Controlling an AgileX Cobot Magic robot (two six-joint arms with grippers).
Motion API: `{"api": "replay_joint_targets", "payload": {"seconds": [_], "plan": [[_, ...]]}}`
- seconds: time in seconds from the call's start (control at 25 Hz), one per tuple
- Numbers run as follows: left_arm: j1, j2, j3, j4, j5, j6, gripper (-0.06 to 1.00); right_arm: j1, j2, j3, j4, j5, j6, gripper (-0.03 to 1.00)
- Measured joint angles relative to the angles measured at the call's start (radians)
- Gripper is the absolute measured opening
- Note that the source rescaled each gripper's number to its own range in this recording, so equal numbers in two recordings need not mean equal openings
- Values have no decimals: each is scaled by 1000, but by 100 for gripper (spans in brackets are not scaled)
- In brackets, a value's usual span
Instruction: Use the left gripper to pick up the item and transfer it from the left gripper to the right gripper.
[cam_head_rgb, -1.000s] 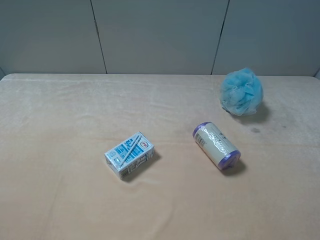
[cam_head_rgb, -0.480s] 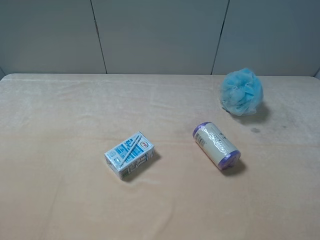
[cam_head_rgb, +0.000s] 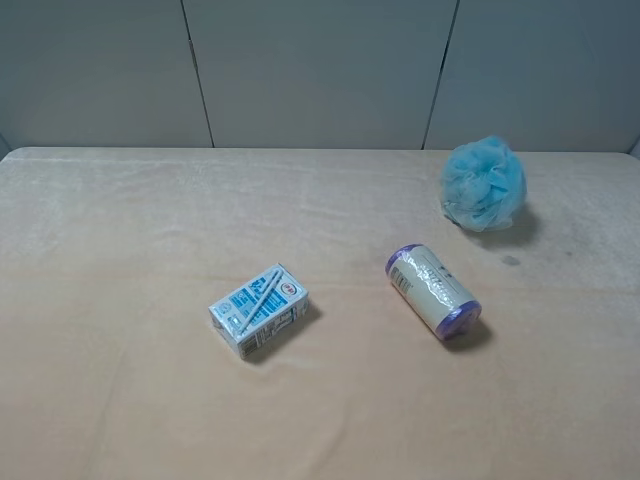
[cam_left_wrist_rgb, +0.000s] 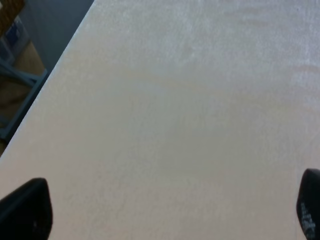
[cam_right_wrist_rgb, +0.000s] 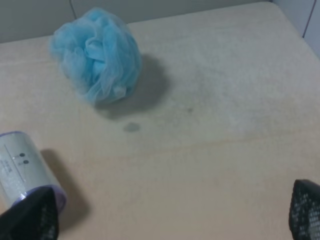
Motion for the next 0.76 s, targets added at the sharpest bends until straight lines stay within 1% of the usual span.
{"api": "replay_joint_targets", "payload": {"seconds": [0.76], "plan": [[0, 0, 0, 0, 0, -1, 94, 0, 0, 0, 1, 0, 0, 100]]}}
